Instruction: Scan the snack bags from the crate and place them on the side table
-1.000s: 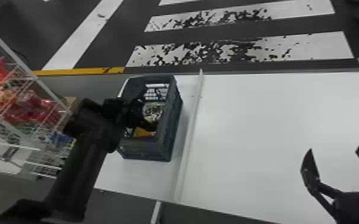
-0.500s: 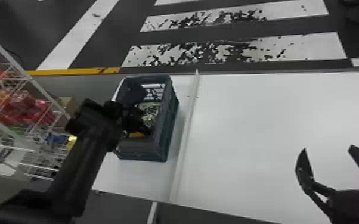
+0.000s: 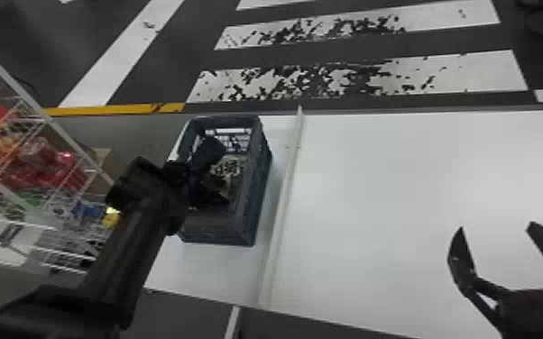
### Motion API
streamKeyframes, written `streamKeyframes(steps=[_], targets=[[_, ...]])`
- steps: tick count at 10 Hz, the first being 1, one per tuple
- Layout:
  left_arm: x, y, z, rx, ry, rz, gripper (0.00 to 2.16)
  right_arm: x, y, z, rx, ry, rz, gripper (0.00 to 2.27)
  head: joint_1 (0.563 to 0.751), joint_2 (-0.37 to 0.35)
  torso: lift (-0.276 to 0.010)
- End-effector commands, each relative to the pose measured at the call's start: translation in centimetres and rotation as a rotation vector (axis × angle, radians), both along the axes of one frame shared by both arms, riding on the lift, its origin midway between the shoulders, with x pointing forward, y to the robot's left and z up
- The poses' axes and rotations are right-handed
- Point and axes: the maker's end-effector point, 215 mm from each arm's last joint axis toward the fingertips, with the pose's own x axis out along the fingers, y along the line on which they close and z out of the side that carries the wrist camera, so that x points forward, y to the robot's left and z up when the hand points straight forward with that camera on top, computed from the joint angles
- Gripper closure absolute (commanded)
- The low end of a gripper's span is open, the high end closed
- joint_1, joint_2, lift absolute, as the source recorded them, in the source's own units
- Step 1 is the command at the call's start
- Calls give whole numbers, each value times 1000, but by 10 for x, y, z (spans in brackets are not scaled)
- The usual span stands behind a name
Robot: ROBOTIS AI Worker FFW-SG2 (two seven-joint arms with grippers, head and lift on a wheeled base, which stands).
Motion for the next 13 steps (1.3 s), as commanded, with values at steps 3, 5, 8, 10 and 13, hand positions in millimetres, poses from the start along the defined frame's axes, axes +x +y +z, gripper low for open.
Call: streamKeyframes(steps=[3, 5, 8, 10, 13], targets=[[11, 11, 8, 6, -66, 35, 2135, 4, 0, -4, 0, 10, -1, 80, 695, 289, -50], [12, 13, 19, -40, -92, 18, 2135, 5, 0, -4, 1, 9, 0, 83, 695, 296, -50], [17, 12, 59, -174, -156, 33, 2135, 6, 3, -1, 6, 2, 3, 83, 695, 297, -50], [17, 20, 91, -265, -207, 68, 2135, 9, 4, 5, 8, -12, 5, 83, 695, 299, -50], [17, 38, 134, -443, -278, 138, 2135, 15, 4, 4, 1, -8, 6, 83, 695, 312, -50]])
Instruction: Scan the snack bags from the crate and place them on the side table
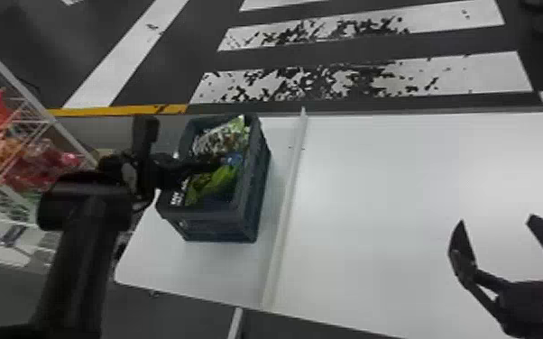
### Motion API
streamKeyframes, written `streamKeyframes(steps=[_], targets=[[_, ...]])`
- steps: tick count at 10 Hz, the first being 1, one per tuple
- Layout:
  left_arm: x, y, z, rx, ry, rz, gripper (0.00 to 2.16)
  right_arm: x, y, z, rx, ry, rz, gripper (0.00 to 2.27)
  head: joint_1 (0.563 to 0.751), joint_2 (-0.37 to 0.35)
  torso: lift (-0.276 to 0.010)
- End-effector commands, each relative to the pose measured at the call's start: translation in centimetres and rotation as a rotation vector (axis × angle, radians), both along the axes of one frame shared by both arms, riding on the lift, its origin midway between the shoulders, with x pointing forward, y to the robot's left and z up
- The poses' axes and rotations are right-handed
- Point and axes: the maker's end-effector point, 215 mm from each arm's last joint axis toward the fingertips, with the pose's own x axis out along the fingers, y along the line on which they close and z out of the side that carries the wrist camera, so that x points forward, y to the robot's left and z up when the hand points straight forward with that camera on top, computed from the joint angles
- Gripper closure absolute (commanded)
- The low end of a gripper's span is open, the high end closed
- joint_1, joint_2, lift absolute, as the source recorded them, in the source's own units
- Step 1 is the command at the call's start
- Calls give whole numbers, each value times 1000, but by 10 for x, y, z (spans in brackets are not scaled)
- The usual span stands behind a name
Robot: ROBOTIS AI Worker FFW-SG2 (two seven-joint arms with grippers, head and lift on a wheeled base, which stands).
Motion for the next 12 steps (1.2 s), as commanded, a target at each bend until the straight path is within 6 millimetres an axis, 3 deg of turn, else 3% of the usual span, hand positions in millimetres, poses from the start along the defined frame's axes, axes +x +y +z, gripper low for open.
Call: streamKeyframes(steps=[1, 4, 6, 9, 12], targets=[[0, 10, 23, -108, -27, 36, 2135, 3, -1, -2, -4, 8, 0, 83, 695, 319, -50], [0, 4, 56, -322, -60, 63, 2135, 8, -1, 1, -4, 0, -1, 83, 695, 327, -50], [-4, -11, 83, -459, -77, 57, 2135, 8, -1, 1, -3, 0, -3, 83, 695, 321, -50], [-20, -78, 100, -556, -48, -4, 2135, 9, -1, 4, -1, -7, -3, 87, 695, 292, -50], [-30, -166, 103, -589, -24, -75, 2135, 8, -1, 6, 2, -10, -7, 90, 695, 204, -50]])
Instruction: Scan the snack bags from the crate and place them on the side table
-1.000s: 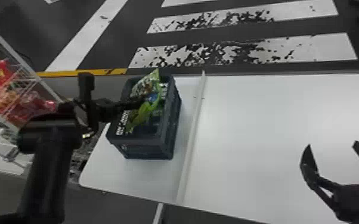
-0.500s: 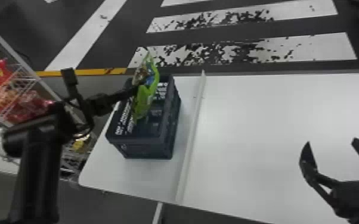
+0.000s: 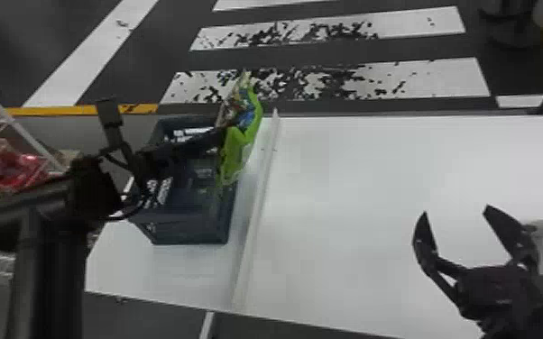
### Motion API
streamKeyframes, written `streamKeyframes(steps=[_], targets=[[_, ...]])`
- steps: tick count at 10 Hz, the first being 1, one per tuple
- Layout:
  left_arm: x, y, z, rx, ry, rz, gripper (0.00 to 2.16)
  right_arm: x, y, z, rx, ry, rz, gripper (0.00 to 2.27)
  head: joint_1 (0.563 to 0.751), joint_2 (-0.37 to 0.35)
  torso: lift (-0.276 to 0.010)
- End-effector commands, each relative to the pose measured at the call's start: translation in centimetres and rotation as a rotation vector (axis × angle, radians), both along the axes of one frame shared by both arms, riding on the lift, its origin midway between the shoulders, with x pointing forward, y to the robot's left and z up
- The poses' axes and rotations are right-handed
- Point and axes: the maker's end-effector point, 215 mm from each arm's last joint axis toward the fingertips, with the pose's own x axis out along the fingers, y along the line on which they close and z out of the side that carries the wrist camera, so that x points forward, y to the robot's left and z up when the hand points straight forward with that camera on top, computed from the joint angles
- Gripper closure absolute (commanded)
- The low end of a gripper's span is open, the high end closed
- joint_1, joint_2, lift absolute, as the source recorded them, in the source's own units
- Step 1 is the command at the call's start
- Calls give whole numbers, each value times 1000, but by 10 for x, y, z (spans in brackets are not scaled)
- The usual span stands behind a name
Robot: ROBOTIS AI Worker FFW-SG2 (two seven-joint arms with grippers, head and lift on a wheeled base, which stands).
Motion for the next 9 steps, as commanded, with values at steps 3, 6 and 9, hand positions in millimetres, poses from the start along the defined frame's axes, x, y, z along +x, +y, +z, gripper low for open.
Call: streamKeyframes(steps=[3, 6, 9], targets=[[-15, -117, -15, -86, 32, -151, 2138, -2, 0, 1, 2, -1, -1, 90, 695, 101, -50], [-34, -211, -48, -90, 90, -247, 2138, -3, -2, 6, 5, -10, -10, 97, 695, -19, -50], [-55, -276, -90, -59, 127, -310, 2138, -3, -6, 8, 5, -14, -30, 97, 695, -141, -50]])
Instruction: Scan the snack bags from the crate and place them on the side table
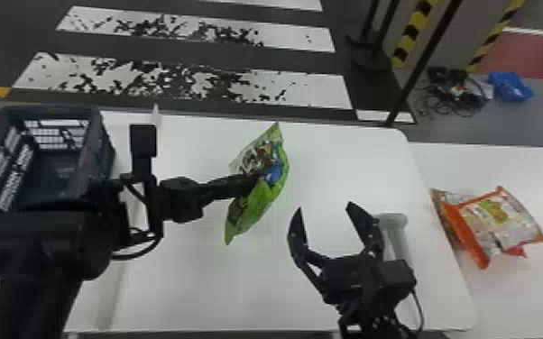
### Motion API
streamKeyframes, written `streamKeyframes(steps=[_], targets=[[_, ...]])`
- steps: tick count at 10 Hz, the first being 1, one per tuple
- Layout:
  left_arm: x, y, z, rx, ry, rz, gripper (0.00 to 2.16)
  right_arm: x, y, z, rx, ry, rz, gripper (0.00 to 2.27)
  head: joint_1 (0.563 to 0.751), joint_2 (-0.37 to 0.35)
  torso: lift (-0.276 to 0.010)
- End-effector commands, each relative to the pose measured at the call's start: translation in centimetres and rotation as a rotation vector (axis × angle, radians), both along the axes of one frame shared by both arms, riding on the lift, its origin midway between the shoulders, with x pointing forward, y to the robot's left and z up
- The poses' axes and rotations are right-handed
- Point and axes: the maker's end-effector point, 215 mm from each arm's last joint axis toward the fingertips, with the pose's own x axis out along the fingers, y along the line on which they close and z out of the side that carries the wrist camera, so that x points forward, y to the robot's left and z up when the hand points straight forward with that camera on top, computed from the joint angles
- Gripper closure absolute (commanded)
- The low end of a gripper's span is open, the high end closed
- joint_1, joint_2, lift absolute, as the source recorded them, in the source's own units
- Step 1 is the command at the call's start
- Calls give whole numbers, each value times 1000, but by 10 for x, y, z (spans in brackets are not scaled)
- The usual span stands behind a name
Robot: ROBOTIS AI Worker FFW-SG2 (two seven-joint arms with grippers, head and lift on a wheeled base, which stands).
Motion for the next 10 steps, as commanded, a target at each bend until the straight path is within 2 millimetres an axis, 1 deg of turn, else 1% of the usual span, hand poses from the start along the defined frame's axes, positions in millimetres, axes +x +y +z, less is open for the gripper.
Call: streamKeyframes(steps=[1, 2, 3, 4, 5, 6, 7, 8, 9, 10], targets=[[-13, -30, -26, 17, 19, -31, 2138, 0, -2, 1, 0, -2, -10, 97, 695, -172, -50], [-16, -44, -43, 44, 23, -31, 2138, -1, -3, 2, 1, -2, -11, 97, 695, -202, -50], [-22, -57, -55, 73, 22, -36, 2007, -2, -3, 2, 1, -3, -14, 97, 695, -216, -50], [-25, -66, -59, 85, 0, -41, 1328, -1, -5, 3, 1, -5, -19, 97, 695, -241, -50], [-30, -73, -61, 94, 1, -52, 100, -1, -5, 3, 1, -5, -22, 97, 695, -260, -50], [-30, -76, -62, 108, -11, -51, -2, -1, -5, 2, 0, -4, -22, 97, 695, -275, -50], [-25, -74, -56, 107, -47, -30, 6, -1, -7, 2, -1, -4, -24, 97, 695, -283, -50], [-24, -69, -58, 119, -52, -13, 29, -1, -9, 2, -2, -4, -27, 97, 695, -285, -50], [-18, -63, -52, 127, -71, 6, 33, 0, -10, 3, -2, -6, -29, 97, 695, -284, -50], [-15, -52, -50, 142, -102, 38, 33, 1, -12, 3, -3, -8, -33, 97, 695, -278, -50]])
